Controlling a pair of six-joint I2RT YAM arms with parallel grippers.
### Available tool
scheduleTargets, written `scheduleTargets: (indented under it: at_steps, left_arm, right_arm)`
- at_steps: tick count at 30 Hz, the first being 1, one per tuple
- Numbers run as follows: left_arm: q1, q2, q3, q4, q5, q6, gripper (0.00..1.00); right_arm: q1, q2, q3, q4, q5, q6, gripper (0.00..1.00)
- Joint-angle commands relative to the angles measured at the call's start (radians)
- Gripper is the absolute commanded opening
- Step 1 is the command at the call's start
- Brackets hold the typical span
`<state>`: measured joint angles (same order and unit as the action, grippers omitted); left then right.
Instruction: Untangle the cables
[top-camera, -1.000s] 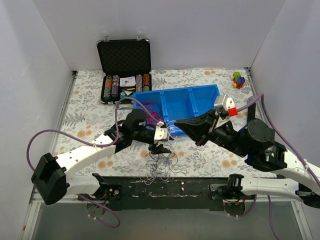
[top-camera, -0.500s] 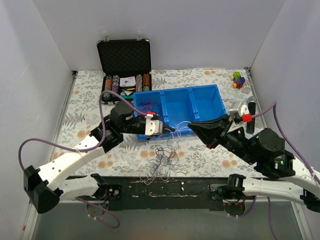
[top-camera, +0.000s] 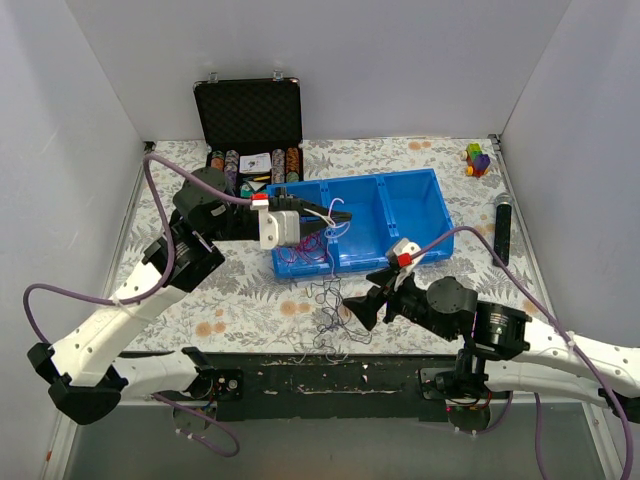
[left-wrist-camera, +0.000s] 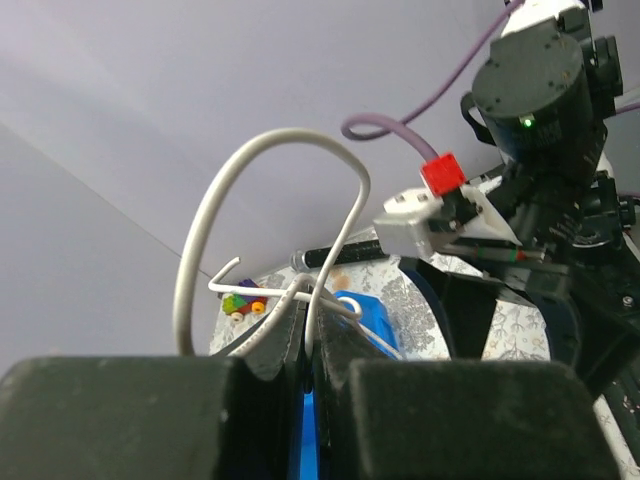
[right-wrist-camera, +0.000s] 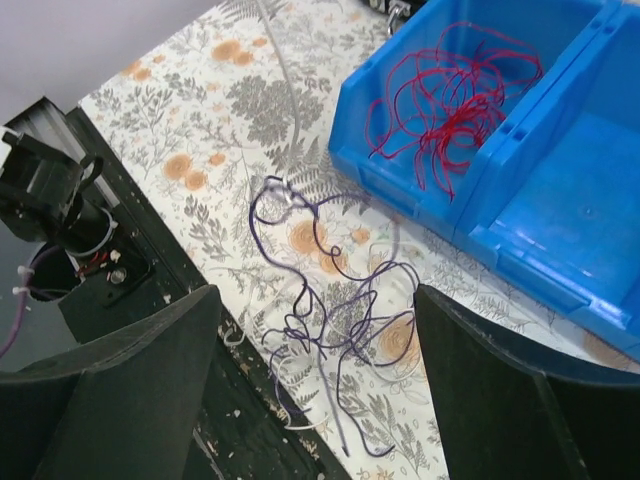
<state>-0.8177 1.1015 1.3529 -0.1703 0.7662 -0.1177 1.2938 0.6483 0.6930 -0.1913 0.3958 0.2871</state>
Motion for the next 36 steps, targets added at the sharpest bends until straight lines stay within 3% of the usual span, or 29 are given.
scheduleTargets:
  at_steps: [1, 14, 17, 19, 23, 24, 29, 34, 35, 36]
  left_arm:
    - [-0.005, 0.014, 0.071, -0.057, 0.001, 0.003, 0.0]
    - [-0.005, 0.061, 0.201, -0.083, -0.002, 0.006, 0.0]
    - [-0.003, 0.063, 0.216, -0.087, -0.005, 0.019, 0.0]
    - [-0.003, 0.064, 0.23, -0.087, -0.014, 0.03, 0.0]
    - [-0.003, 0.075, 0.262, -0.086, -0.047, 0.073, 0.0]
    - [-0.003, 0.077, 0.268, -0.074, -0.065, 0.079, 0.0]
    - [-0.003, 0.098, 0.273, 0.0, -0.163, 0.101, 0.0]
    - [-0.005, 0.141, 0.302, 0.017, -0.147, 0.075, 0.0]
    - [-0.003, 0.146, 0.304, 0.018, -0.133, 0.067, 0.0]
    - [-0.003, 0.149, 0.305, 0.02, -0.116, 0.058, 0.0]
  right_arm:
    - [0.004, -0.019, -0.049, 0.148, -0.023, 0.049, 0.87]
    - [0.004, 0.27, -0.134, 0.484, -0.085, 0.086, 0.86]
    - [0.004, 0.294, -0.161, 0.506, -0.066, 0.121, 0.71]
    - [0.004, 0.281, -0.196, 0.509, -0.063, 0.147, 0.55]
    - [0.004, 0.196, -0.295, 0.478, -0.025, 0.219, 0.04]
    - [0.004, 0.165, -0.321, 0.457, -0.009, 0.236, 0.01]
    - [0.004, 0.002, -0.438, 0.327, 0.058, 0.346, 0.01]
    - [0.004, -0.082, -0.481, 0.26, 0.092, 0.391, 0.01]
    - [0.004, -0.087, -0.471, 0.276, 0.083, 0.368, 0.09]
    - [0.004, -0.085, -0.448, 0.295, 0.072, 0.333, 0.29]
